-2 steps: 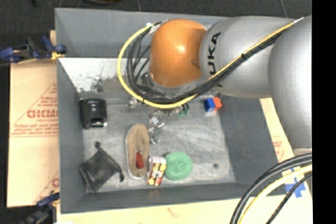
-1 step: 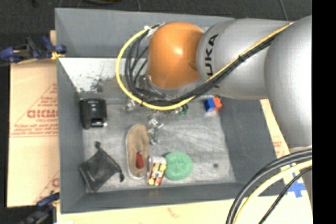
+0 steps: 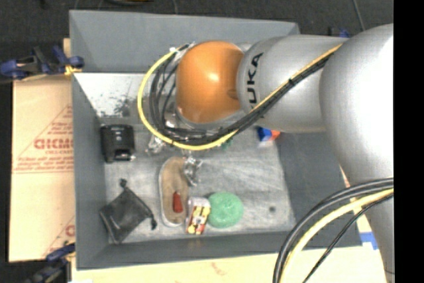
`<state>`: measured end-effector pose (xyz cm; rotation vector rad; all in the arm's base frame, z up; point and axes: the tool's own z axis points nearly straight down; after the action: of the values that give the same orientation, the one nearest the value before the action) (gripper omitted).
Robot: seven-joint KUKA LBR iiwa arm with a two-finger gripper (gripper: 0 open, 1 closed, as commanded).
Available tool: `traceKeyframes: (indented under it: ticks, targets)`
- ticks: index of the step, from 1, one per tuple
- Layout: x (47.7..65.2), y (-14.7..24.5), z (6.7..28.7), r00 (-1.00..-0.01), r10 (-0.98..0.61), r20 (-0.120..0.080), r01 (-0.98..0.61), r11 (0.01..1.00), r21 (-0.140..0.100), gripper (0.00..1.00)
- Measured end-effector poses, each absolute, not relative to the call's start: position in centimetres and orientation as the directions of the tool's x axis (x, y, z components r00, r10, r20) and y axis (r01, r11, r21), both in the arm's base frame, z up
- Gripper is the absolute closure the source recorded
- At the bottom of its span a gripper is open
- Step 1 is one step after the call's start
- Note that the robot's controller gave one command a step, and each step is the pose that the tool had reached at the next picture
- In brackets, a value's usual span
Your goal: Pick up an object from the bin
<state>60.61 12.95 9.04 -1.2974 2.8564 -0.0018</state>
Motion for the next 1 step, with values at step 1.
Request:
traceKeyframes:
  ticks: [1]
  targets:
    - [60.41,13.87,7.52,-0.129,-0.992,-0.009,-0.992,0.129,-0.005,1.00]
